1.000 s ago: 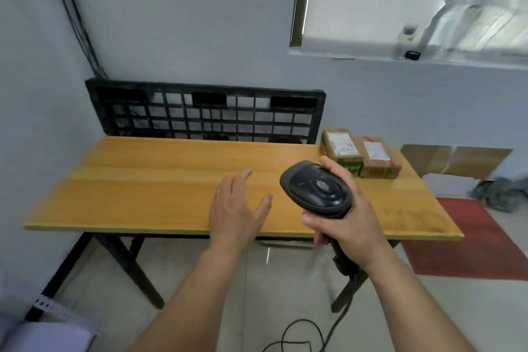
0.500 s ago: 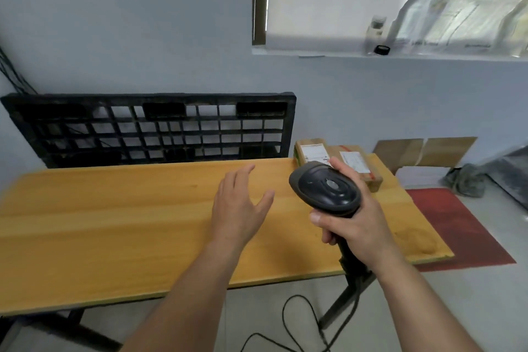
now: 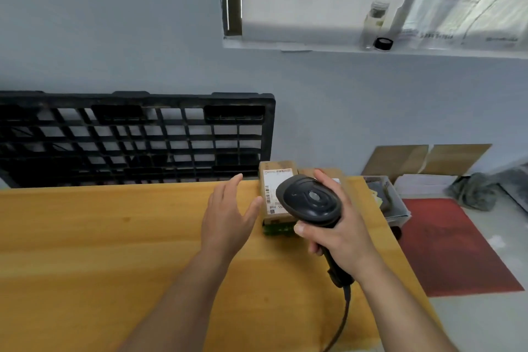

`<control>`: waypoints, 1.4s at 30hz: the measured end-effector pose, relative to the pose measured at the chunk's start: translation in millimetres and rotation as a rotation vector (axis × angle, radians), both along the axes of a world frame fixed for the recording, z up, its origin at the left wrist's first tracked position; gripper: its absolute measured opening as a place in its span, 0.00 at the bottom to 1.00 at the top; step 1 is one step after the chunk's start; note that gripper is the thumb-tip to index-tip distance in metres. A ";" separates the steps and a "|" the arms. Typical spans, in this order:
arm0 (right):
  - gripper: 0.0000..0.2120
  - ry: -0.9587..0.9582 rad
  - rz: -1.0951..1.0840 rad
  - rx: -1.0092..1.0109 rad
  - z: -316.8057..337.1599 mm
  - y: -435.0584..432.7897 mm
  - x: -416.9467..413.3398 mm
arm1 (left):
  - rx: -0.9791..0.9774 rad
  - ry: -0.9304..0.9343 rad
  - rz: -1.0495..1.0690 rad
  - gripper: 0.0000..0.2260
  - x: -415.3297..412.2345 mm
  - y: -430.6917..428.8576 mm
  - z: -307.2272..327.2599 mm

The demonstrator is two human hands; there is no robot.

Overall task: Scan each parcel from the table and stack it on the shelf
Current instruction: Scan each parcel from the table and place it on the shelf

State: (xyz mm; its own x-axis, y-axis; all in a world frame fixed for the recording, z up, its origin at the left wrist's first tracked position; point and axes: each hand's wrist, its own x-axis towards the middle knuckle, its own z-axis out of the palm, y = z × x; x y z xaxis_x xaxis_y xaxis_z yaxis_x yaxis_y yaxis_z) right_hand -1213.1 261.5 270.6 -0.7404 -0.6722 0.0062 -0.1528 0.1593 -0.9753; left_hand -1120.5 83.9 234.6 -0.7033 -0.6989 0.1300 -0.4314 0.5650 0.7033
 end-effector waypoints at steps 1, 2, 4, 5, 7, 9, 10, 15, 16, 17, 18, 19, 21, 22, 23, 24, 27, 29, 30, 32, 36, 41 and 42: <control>0.41 -0.005 0.001 0.014 -5.2 0.1 -13.3 | 0.011 -0.015 0.001 0.28 -12.6 0.8 -4.1; 0.41 -0.010 -0.003 0.023 -11.1 0.0 -26.0 | 0.026 -0.034 0.003 0.28 -24.8 1.0 -8.8; 0.40 -0.022 -0.035 0.026 -22.6 -1.8 -49.3 | 0.074 -0.076 0.010 0.29 -47.4 -0.1 -18.6; 0.40 -0.027 -0.057 0.034 -28.5 -3.0 -60.3 | 0.103 -0.096 0.016 0.29 -57.2 -0.6 -23.2; 0.41 -0.042 -0.078 0.059 -39.2 -6.8 -79.2 | 0.153 -0.121 0.030 0.29 -73.6 -1.3 -31.2; 0.41 -0.074 -0.066 0.088 -48.3 -12.0 -93.5 | 0.191 -0.137 0.034 0.27 -85.2 -0.7 -36.5; 0.41 -0.081 -0.050 0.103 -52.2 -14.9 -98.5 | 0.210 -0.148 0.030 0.25 -89.5 0.0 -39.0; 0.40 -0.110 0.028 0.178 -72.2 -27.9 -107.2 | 0.448 -0.132 0.041 0.12 -99.3 -0.8 -60.4; 0.41 -0.128 0.040 0.194 -76.5 -29.4 -106.7 | 0.511 -0.134 0.046 0.12 -98.4 0.0 -62.7; 0.43 -0.137 0.050 0.215 -79.9 -30.0 -105.6 | 0.565 -0.136 0.052 0.12 -96.6 1.2 -63.3; 0.44 -0.143 0.056 0.235 -82.1 -30.2 -103.8 | 0.606 -0.132 0.057 0.12 -94.1 2.7 -63.0; 0.44 -0.150 0.060 0.245 -83.1 -29.5 -101.3 | 0.639 -0.116 0.060 0.11 -91.4 4.2 -62.3; 0.44 -0.174 0.068 0.232 -83.5 -27.8 -96.1 | 0.703 -0.082 0.056 0.09 -84.7 5.8 -59.7; 0.43 -0.183 0.072 0.222 -83.4 -26.8 -93.5 | 0.734 -0.068 0.049 0.10 -80.2 6.2 -58.3; 0.43 -0.188 0.076 0.214 -82.6 -25.7 -90.4 | 0.762 -0.056 0.040 0.12 -74.7 7.1 -57.6; 0.43 -0.194 0.077 0.208 -81.5 -25.0 -86.8 | 0.789 -0.045 0.030 0.15 -68.5 8.1 -57.0; 0.42 -0.205 0.076 0.178 -75.4 -25.1 -71.9 | 0.844 -0.011 -0.015 0.21 -46.0 7.2 -57.6; 0.42 -0.202 0.081 0.142 -68.6 -27.7 -60.3 | 0.860 0.007 -0.044 0.23 -29.6 3.4 -54.1; 0.41 -0.198 0.083 0.122 -65.1 -29.4 -54.7 | 0.863 0.020 -0.048 0.24 -21.4 1.0 -51.2; 0.41 -0.188 0.095 0.088 -56.7 -33.0 -42.8 | 0.859 0.060 -0.049 0.28 -3.5 -5.1 -44.5; 0.42 -0.172 0.140 0.034 -38.7 -41.8 -15.0 | 0.819 0.117 -0.077 0.43 34.1 -19.9 -25.4; 0.43 -0.129 0.189 -0.015 -12.8 -57.7 26.1 | 0.690 0.150 -0.092 0.53 82.7 -31.9 -0.8; 0.43 -0.120 0.204 -0.022 -7.8 -60.9 35.3 | 0.666 0.173 -0.079 0.53 92.4 -34.6 2.2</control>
